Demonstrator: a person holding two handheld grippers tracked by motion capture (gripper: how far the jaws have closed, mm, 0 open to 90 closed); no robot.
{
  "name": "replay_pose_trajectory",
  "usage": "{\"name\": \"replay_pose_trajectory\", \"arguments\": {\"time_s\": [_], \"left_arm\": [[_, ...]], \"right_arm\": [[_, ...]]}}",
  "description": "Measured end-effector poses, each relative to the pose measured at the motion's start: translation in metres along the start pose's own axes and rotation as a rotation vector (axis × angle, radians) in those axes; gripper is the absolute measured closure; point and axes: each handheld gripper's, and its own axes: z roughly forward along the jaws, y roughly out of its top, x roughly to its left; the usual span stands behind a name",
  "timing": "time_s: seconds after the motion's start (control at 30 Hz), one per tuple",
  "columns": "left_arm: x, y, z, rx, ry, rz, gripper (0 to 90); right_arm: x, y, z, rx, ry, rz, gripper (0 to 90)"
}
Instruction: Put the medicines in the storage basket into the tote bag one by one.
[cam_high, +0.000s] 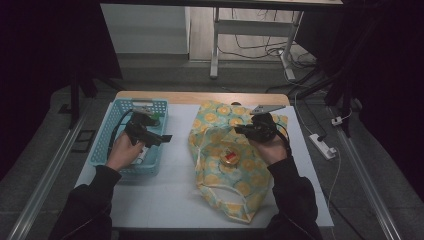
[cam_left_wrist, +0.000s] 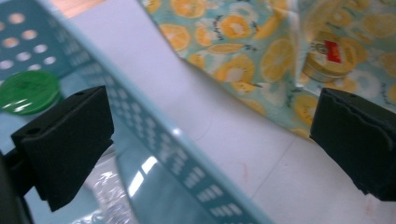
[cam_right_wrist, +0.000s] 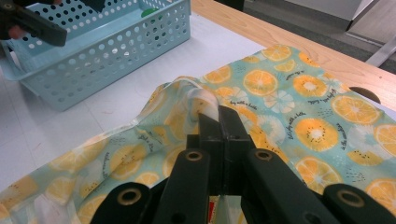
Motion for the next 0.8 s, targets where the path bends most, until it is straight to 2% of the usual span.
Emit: {"name": "replay_pose_trajectory", "arguments": {"time_s": [0.23,0.33,0.47,0.6,0.8], "left_arm": [[0.019,-0.011,-0.008,0.027,0.052,-0.063,0.0],[0.025,-0.016,-0.010,0.032,0.059,-0.090,0.0],[0.033,-0.022,-0.011,0.050,0.076,-0.092,0.1],[0.039,-0.027,-0.006,0.092,0.127,-0.084,0.3],[0.048,-0.034,0.001,0.132,0.138,-0.075,0.0]], "right_arm": [[0.000,0.000,0.001,0.004,0.002,0.001,89.8],[0.000,0.000,0.001,0.005,0.001,0.000,89.8],[0.000,0.000,0.002,0.006,0.002,-0.002,89.8],[0.000,-0.001,0.003,0.012,0.004,0.000,89.8],[0.000,-0.001,0.003,0.012,0.005,0.001,89.7]]}}
